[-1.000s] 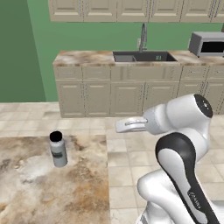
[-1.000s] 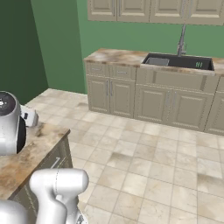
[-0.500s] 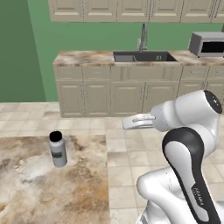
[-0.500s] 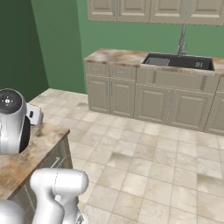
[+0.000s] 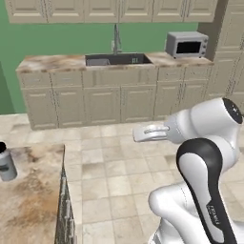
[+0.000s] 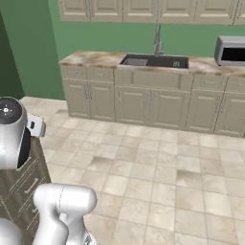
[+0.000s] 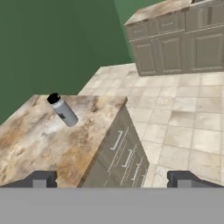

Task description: Move the drinks to the dining counter.

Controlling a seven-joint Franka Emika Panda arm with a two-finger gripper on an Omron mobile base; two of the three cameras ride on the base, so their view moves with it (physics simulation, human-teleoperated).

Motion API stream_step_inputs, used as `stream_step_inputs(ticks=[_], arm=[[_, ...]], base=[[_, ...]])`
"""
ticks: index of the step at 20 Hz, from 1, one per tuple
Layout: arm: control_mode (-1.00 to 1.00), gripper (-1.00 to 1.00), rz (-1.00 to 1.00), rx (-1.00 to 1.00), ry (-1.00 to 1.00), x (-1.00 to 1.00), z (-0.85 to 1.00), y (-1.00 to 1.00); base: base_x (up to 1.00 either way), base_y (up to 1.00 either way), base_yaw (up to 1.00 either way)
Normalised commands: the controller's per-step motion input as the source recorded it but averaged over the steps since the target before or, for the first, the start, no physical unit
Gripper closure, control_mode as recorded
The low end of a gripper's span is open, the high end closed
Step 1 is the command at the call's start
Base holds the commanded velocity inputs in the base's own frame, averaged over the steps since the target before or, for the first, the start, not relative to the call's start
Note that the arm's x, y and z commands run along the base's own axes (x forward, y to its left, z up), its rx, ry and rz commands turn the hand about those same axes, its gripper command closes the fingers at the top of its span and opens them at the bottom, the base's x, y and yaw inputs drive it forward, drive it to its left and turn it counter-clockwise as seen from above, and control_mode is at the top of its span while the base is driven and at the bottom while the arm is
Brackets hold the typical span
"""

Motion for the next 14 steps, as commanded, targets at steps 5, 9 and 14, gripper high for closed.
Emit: stream_step_inputs(ticks=[5, 9, 14], arm=[[1.0, -1.0, 0.0, 0.0, 0.0, 0.0, 0.0, 0.0], [1.0, -1.0, 0.0, 0.0, 0.0, 0.0, 0.0, 0.0], [1.0, -1.0, 0.0, 0.0, 0.0, 0.0, 0.0, 0.0]], base=[[-0.51, -0.58, -0.47], [-0.35, -0.49, -0.5], [-0.51, -0.39, -0.43]])
